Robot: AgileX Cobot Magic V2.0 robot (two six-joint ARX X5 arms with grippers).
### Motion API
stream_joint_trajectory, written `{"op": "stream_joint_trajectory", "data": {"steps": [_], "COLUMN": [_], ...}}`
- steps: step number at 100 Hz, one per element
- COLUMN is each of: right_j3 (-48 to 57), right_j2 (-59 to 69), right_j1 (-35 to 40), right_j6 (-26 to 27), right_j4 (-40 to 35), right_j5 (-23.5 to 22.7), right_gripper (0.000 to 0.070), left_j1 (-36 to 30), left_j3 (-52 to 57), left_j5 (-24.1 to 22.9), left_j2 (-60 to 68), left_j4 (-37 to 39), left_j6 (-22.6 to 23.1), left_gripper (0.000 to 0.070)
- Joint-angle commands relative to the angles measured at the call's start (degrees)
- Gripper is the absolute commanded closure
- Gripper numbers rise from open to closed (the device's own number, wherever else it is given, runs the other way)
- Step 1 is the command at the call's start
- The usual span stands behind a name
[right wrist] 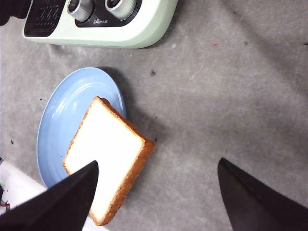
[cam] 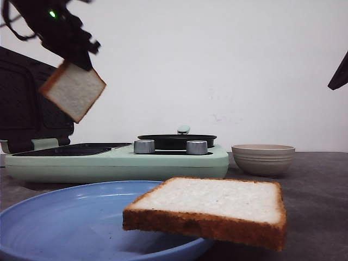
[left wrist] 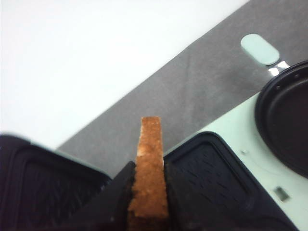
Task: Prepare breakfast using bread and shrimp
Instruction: 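Carry the bread slice with the left gripper over the sandwich press, then lower the slice onto the farther press plate and open the left gripper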
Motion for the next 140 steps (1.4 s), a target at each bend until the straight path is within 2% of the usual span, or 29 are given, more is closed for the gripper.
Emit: {"op": "stream_joint_trajectory", "data": {"steps": [1, 37, 140], "right_j3": [0.8, 0.8, 0.8], "right_j2": [0.3, 0.3, 0.3], "right_j1": [0.3, 0.2, 0.3], "right_j6": [-0.9, -1.1, -1.2], "right_j4": [0.2, 0.3, 0.3], "right_j5": [0.0, 0.0, 0.0], "right_gripper": [0.0207, 0.0207, 0.0207], "left_j1": [-0.3, -0.5, -0.5], "left_j3": [2.5, 6.9, 7.0], "left_j5": [-0.2, -5.0, -4.9], "left_j2": [2.4, 11.0, 17.7], "left_j4": [1.0, 5.4, 5.9], "left_j6": [4.4, 12.6, 16.0], "left_gripper": [0.0697, 0.0697, 0.0697]}}
